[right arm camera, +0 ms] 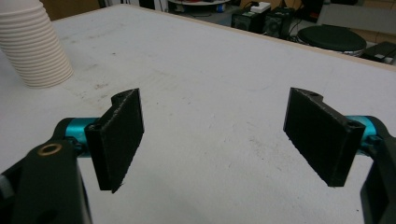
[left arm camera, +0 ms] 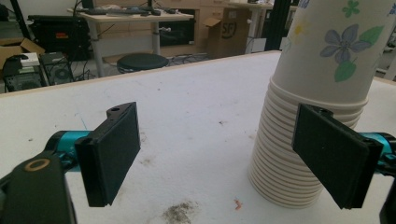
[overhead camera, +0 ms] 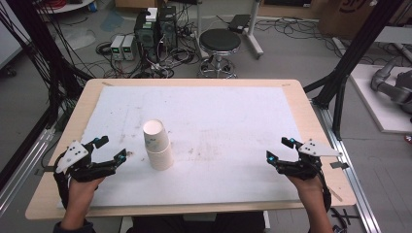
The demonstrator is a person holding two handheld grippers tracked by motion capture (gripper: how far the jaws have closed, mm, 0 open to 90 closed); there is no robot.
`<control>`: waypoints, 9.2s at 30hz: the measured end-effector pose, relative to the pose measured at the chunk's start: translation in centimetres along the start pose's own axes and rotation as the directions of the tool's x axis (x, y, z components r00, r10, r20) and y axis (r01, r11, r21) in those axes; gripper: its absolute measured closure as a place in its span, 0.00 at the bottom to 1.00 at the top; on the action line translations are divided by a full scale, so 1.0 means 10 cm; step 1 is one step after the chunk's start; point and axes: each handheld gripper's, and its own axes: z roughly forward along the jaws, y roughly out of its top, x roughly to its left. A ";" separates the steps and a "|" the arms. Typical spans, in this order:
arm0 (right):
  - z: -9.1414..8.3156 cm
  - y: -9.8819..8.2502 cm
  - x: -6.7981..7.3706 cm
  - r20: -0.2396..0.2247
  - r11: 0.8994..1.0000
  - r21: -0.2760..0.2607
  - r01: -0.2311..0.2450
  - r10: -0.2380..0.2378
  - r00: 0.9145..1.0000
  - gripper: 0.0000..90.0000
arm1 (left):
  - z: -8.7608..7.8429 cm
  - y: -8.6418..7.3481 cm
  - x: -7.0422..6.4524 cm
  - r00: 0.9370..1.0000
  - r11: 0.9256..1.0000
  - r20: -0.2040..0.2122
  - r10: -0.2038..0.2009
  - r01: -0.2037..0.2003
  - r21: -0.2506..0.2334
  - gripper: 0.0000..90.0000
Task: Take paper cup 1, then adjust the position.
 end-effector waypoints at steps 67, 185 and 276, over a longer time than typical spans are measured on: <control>0.00 0.05 0.07 -0.013 1.000 0.002 0.003 -0.003 1.000 0.23 | 0.59 0.78 -0.58 0.970 0.998 0.241 0.033 -0.044 0.037 0.17; 0.53 0.39 0.74 -0.480 0.994 -0.020 0.107 -0.104 0.871 0.23 | 1.35 0.86 -1.67 0.764 0.990 0.644 0.046 -0.122 0.075 0.40; 0.76 0.79 1.11 -0.664 0.695 0.294 0.656 -0.345 0.663 0.38 | 1.56 0.84 -1.95 0.590 0.828 0.803 0.088 -0.491 0.270 0.39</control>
